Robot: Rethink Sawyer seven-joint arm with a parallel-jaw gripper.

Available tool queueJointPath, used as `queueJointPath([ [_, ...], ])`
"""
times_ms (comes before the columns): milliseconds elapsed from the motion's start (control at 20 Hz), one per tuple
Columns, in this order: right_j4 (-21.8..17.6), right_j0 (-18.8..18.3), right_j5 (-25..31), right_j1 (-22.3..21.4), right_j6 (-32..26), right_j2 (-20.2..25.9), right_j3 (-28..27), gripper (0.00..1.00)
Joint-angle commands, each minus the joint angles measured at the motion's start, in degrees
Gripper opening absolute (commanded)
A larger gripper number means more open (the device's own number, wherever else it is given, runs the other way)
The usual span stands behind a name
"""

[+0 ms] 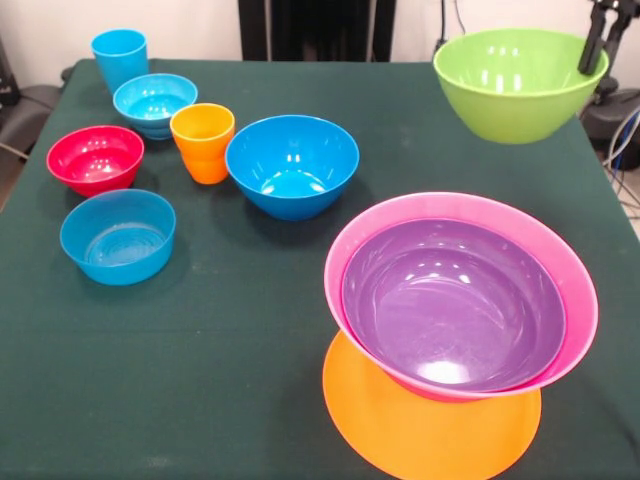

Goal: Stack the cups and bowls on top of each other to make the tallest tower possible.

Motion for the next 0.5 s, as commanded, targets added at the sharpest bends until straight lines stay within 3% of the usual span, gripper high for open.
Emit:
queueJointPath([
  [50, -7.1, -0.7, 7.8, -7.7, -1.3, 6.5, 3.9, 0.0],
  [300, -9.8, 2.6, 8.2, -12.1, -0.5, 1.6, 3.6, 0.0],
  [500, -12.4, 3.9, 4.9, -14.9, -0.3, -0.3, 3.2, 0.0],
])
